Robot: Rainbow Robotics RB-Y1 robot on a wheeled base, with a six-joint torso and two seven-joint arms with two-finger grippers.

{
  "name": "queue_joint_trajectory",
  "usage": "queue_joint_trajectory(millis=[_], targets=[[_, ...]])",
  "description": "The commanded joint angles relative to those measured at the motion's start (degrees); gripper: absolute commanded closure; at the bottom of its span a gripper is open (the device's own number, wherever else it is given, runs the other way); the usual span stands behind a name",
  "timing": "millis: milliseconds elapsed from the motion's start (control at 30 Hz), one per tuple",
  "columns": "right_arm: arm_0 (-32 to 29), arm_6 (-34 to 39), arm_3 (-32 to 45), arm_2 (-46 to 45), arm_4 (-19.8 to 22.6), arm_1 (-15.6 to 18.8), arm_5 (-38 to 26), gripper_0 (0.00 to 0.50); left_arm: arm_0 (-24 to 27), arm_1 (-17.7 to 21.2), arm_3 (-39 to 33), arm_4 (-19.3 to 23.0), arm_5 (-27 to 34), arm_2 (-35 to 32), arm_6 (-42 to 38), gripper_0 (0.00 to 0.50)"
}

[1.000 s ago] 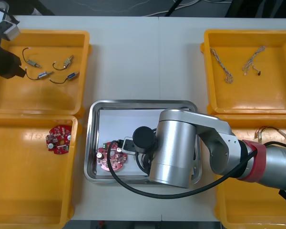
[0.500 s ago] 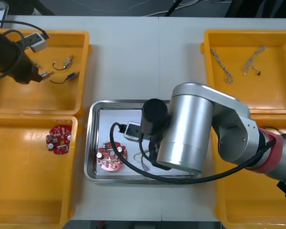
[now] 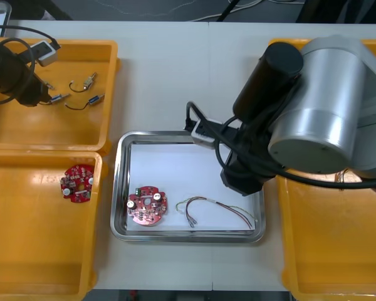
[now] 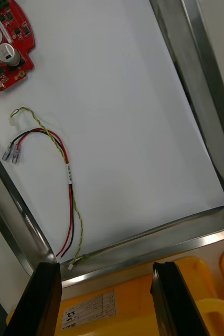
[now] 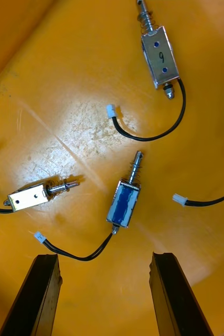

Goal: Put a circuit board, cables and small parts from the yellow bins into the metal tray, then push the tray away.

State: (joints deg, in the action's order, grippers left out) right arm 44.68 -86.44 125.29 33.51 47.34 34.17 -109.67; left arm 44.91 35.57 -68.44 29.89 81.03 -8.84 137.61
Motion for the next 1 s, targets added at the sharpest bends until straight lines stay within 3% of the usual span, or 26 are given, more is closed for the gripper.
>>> queue_joint_trajectory(millis=[33,333,733,1000], targets=[[1.29,-1.01,1.97,-6.43,3.46,3.36,-0.33,0.0,3.34,-1.29,0.76,-0.71,-1.75,1.19,4.24,0.0],[-2.05,-0.92,2.85,-15.4,8.38,8.63,-0.33,0.0,4.3,-2.17,4.54,-0.97,-6.76,3.74,4.86,0.0],[-16.38,-1.71,8.83,-32.45,12.77,15.31,-0.33,0.0,4.39,-3.14,5.95,-1.67,-8.52,4.97,4.68,0.0],[-23.41,-1.71,9.18,-41.15,13.57,16.54,-0.33,0.0,4.39,-3.49,8.32,-2.02,-10.45,4.97,4.59,0.0]])
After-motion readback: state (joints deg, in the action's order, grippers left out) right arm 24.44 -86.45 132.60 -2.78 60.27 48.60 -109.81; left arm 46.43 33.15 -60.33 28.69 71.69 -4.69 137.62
